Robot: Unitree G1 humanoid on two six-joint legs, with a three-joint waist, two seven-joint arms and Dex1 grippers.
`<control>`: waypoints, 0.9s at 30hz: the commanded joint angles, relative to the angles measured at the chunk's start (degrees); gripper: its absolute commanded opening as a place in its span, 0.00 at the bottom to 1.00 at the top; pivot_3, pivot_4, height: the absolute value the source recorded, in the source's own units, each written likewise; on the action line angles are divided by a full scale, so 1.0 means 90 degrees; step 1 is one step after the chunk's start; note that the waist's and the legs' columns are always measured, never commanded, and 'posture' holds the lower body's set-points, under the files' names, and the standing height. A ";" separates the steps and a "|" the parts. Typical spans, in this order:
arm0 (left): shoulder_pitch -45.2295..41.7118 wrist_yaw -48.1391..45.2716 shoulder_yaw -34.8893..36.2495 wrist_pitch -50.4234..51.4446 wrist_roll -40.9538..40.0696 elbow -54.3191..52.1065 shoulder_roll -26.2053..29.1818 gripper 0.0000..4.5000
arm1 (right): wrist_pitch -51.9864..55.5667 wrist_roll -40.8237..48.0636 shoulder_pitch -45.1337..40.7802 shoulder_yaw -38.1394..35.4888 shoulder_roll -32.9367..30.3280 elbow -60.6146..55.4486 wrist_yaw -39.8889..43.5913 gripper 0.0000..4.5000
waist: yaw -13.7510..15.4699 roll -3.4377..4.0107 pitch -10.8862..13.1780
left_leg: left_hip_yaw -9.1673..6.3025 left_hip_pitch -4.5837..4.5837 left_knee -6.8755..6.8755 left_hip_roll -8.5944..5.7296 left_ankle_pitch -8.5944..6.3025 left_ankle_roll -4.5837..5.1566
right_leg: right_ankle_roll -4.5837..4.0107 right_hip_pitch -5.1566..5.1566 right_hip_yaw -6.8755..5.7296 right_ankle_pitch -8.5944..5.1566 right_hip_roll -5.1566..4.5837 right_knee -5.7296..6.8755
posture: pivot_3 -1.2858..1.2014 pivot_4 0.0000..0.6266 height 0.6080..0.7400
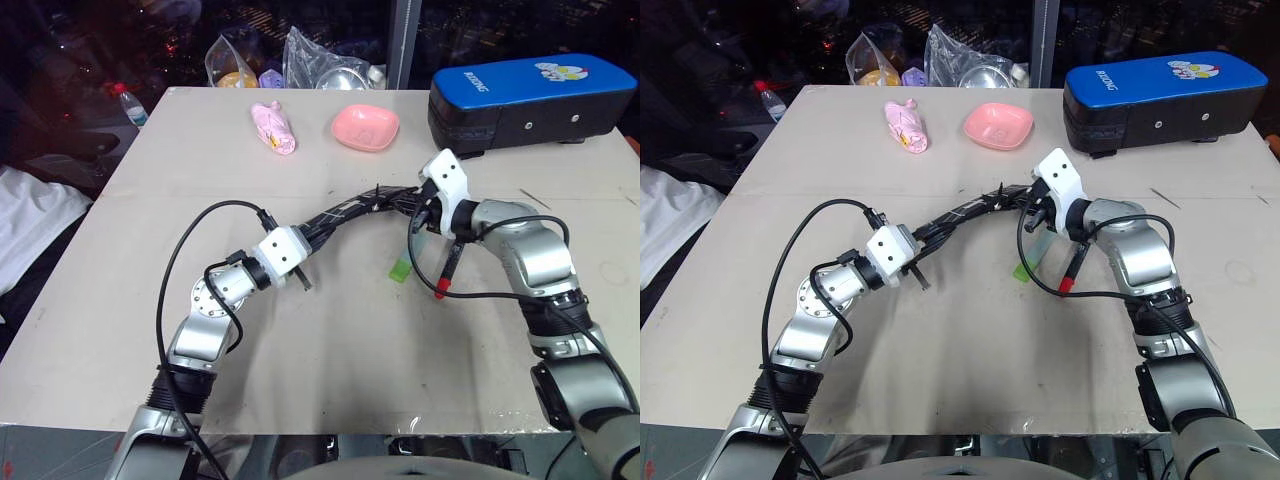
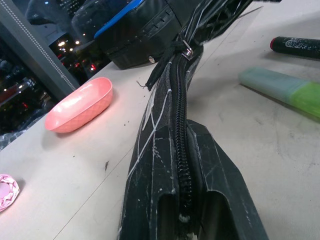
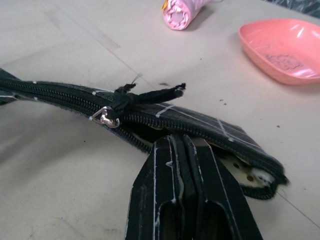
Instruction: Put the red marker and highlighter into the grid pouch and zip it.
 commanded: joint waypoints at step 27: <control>-0.0273 0.0061 -0.0116 -0.0008 -0.0021 -0.0248 -0.0157 0.00 | -0.7081 -0.3958 -0.1568 0.2265 -0.0379 0.3375 -0.0837 0.99 | -0.0016 0.0000 0.0001 | 0.0068 0.0000 -0.0002 0.0009 0.0008 -0.0014 | 0.0001 -0.0030 0.0026 -0.0001 0.0002 0.0020 | 0.52 0.24 1.00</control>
